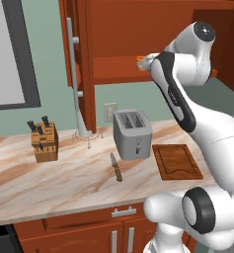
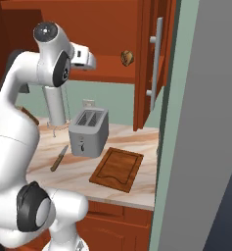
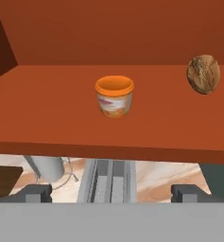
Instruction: Pick the bread, place it on the cutting board, pick the jam, place it on the counter, and close the cabinet.
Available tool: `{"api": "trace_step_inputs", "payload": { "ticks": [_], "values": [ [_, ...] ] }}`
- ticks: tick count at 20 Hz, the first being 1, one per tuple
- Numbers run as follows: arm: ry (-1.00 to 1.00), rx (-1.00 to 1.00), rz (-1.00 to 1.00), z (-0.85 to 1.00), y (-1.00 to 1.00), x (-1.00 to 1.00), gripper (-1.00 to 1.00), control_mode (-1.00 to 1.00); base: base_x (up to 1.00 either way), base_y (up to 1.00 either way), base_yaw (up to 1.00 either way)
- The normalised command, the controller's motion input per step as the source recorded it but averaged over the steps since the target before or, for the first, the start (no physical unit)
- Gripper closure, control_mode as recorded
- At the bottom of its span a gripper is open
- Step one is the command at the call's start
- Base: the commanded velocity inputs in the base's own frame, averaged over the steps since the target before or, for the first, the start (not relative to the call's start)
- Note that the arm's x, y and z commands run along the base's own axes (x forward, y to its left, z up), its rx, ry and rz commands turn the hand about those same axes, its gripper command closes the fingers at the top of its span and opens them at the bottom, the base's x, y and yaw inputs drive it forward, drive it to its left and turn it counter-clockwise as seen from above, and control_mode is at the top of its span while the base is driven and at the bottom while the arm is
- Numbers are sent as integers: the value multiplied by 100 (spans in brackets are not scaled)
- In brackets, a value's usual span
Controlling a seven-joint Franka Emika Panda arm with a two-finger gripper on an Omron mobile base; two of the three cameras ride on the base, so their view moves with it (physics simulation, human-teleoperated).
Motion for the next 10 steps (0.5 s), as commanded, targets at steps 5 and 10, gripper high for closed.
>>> {"api": "trace_step_inputs", "payload": {
  "ticks": [5,10],
  "values": [
    [0,0,0,0,0,35,-100,-100,0,0,0],
    [0,0,0,0,0,30,-100,-100,0,0,0]
  ]
}}
